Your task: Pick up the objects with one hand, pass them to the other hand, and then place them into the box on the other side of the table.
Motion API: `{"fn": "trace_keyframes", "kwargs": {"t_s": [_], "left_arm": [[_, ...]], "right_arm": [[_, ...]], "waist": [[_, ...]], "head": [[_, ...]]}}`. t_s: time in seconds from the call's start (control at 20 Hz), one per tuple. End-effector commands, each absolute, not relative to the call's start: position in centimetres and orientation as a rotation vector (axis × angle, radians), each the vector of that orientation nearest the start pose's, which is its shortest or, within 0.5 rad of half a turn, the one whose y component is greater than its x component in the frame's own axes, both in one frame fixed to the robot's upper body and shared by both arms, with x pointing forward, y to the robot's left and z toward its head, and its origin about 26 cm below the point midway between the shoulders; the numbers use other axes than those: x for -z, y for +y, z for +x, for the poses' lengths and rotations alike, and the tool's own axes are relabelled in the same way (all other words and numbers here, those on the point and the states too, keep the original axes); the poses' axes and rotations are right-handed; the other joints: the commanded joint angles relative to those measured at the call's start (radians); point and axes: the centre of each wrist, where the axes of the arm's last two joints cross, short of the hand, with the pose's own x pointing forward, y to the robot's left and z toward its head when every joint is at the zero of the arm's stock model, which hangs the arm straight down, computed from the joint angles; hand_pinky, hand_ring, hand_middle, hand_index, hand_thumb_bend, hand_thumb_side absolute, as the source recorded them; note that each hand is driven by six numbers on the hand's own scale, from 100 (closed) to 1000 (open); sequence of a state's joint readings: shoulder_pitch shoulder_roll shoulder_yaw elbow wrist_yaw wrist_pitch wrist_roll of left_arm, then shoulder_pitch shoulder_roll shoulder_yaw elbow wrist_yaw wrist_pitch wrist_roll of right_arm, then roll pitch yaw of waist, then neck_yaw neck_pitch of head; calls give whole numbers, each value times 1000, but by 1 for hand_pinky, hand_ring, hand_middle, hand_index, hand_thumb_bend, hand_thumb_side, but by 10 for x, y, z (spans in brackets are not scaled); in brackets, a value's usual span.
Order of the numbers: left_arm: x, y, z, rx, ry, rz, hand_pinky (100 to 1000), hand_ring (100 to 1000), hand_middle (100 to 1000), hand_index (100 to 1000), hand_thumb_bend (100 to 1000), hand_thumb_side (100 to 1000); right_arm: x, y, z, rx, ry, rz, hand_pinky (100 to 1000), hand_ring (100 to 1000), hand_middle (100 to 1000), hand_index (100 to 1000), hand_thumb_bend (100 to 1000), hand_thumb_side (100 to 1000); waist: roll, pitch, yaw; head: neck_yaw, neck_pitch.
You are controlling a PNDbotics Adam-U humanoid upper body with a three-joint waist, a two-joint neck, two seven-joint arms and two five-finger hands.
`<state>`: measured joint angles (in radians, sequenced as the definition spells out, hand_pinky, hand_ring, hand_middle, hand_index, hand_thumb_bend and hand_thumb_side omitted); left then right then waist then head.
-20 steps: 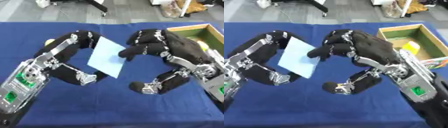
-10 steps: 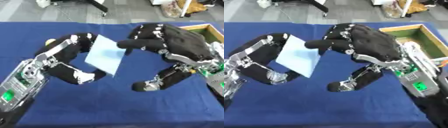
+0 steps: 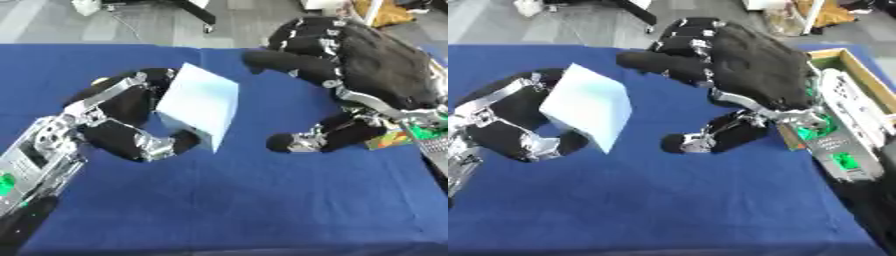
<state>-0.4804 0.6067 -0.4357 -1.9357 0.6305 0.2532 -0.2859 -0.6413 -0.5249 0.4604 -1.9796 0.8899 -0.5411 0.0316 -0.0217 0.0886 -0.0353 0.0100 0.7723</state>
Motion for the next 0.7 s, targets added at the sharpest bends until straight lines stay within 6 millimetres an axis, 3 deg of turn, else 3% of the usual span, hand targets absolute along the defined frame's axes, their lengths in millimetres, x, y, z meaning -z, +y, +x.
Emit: {"fn": "trace_keyframes", "kwargs": {"t_s": [0.05, 0.3, 0.7], "left_arm": [[-222, 204, 304, 892, -1595, -755, 717, 641, 564, 622, 320, 111], [-229, 198, 300, 871, -1547, -771, 712, 632, 561, 620, 268, 159], [-234, 187, 298, 878, -1518, -799, 712, 631, 559, 618, 242, 163]], "right_arm": [[-244, -148, 293, 1545, 2209, 734, 696, 636, 626, 1000, 555, 264], [-236, -135, 288, 1500, 2195, 735, 675, 594, 572, 1000, 550, 258], [-232, -125, 285, 1496, 2201, 695, 670, 578, 555, 997, 544, 252]], "waist": [[-6, -9, 1], [-4, -7, 4], [-3, -7, 5]], "head": [[-3, -2], [-4, -2], [-3, -2]]}}
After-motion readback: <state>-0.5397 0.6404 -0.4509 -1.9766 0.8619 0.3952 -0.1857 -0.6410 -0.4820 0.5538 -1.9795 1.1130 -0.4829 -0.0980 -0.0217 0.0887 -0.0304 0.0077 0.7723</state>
